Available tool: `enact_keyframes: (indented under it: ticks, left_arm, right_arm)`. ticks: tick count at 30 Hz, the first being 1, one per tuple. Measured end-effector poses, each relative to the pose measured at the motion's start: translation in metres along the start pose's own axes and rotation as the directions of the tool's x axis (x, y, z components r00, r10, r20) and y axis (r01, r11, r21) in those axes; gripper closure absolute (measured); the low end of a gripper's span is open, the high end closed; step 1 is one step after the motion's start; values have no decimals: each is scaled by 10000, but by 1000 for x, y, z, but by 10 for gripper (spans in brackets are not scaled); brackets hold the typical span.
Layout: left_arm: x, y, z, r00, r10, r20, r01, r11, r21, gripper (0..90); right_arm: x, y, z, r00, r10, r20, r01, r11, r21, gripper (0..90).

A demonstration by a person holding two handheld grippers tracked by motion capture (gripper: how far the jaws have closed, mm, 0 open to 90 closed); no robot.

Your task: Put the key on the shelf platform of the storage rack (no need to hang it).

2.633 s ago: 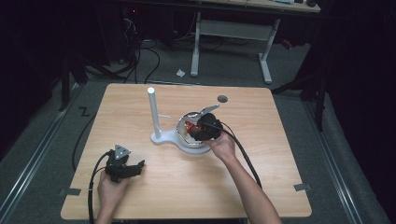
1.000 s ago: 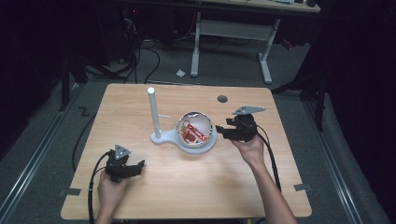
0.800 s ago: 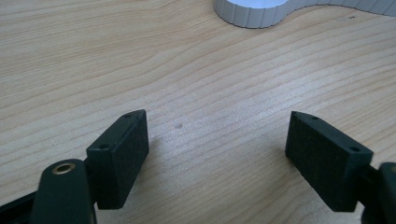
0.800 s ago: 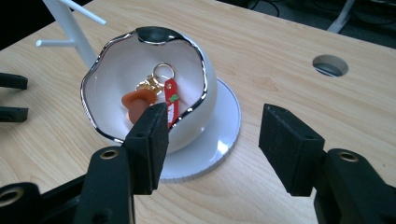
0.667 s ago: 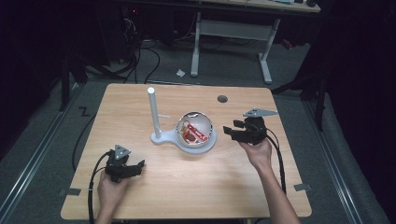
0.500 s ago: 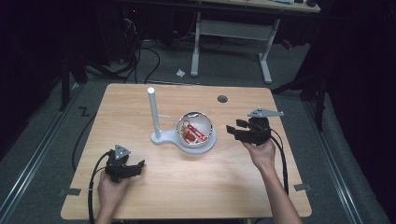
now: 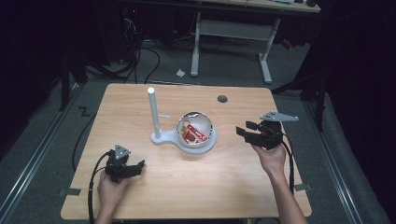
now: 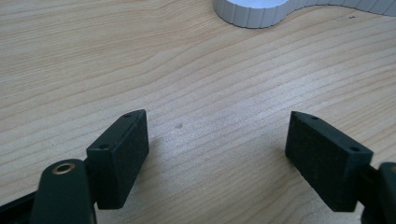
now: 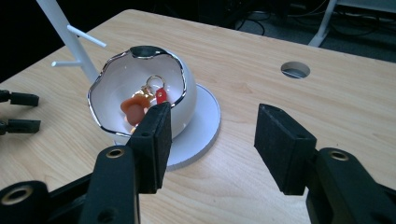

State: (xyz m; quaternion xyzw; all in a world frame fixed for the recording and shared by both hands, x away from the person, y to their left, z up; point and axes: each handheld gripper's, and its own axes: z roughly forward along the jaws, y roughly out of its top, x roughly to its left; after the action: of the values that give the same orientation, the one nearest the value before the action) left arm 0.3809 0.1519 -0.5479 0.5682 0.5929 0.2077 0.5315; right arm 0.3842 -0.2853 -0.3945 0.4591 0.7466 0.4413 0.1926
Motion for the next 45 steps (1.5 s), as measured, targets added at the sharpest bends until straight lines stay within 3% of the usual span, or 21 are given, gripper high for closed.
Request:
enact_keyframes:
  ticks: [19, 25, 45]
  left_arm:
    - [0, 0, 0, 10000, 6, -1, -6, 10000, 5, 218]
    - [0, 0, 0, 10000, 23, -7, -23, 10000, 20, 218]
    - [0, 0, 0, 10000, 5, -1, -5, 10000, 3, 218]
  right_arm:
    - [-13, -31, -35, 9974, 612, 378, -594, 9971, -478, 474]
    - [-11, -37, -39, 9970, 746, 187, -734, 9956, -575, 474]
    - [-4, -60, -45, 9953, 936, 230, -923, 9942, -549, 476]
